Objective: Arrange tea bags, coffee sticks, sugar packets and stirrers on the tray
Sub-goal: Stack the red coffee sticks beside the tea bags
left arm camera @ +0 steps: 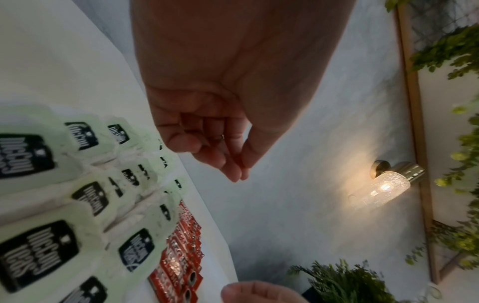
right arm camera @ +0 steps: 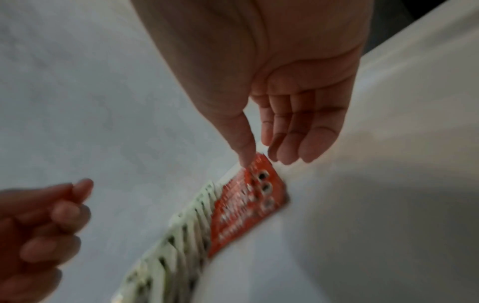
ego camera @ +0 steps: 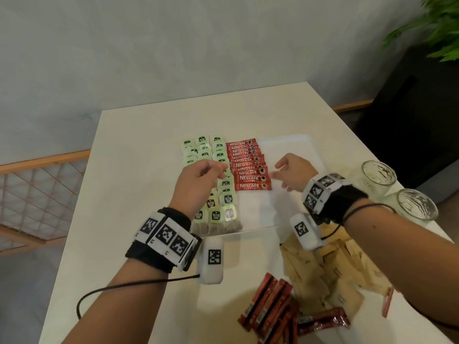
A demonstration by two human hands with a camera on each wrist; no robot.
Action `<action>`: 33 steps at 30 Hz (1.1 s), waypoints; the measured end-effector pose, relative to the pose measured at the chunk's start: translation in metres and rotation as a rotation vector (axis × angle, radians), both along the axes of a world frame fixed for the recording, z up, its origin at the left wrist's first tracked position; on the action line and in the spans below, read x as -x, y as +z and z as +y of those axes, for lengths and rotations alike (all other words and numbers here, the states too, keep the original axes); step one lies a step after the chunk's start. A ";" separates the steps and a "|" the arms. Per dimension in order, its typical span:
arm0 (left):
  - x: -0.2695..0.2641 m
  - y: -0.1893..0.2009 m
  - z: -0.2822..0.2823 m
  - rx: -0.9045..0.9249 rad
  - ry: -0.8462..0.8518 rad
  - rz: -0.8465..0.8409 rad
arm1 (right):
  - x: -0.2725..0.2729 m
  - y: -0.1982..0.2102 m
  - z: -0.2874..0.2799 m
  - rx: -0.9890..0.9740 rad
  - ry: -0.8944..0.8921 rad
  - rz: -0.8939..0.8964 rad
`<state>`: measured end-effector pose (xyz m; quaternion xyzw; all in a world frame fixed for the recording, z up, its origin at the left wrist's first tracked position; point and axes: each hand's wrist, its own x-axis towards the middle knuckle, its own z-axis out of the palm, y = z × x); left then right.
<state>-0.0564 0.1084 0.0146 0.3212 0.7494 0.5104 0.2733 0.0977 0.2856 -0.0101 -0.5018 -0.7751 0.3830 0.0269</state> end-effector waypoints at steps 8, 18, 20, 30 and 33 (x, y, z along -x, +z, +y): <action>-0.046 0.016 -0.019 0.116 -0.306 0.083 | -0.072 0.078 -0.030 -0.046 0.094 0.232; -0.111 -0.019 -0.064 0.735 -0.738 0.418 | -0.151 0.020 -0.119 0.010 0.453 -0.094; -0.124 -0.027 -0.072 0.858 -0.746 0.546 | -0.159 0.011 -0.130 0.001 0.495 -0.162; -0.150 -0.031 -0.074 0.797 -0.720 0.820 | -0.169 -0.007 -0.148 -0.194 0.605 -0.353; -0.150 -0.033 -0.071 0.794 -0.722 0.825 | -0.167 -0.008 -0.147 -0.178 0.583 -0.343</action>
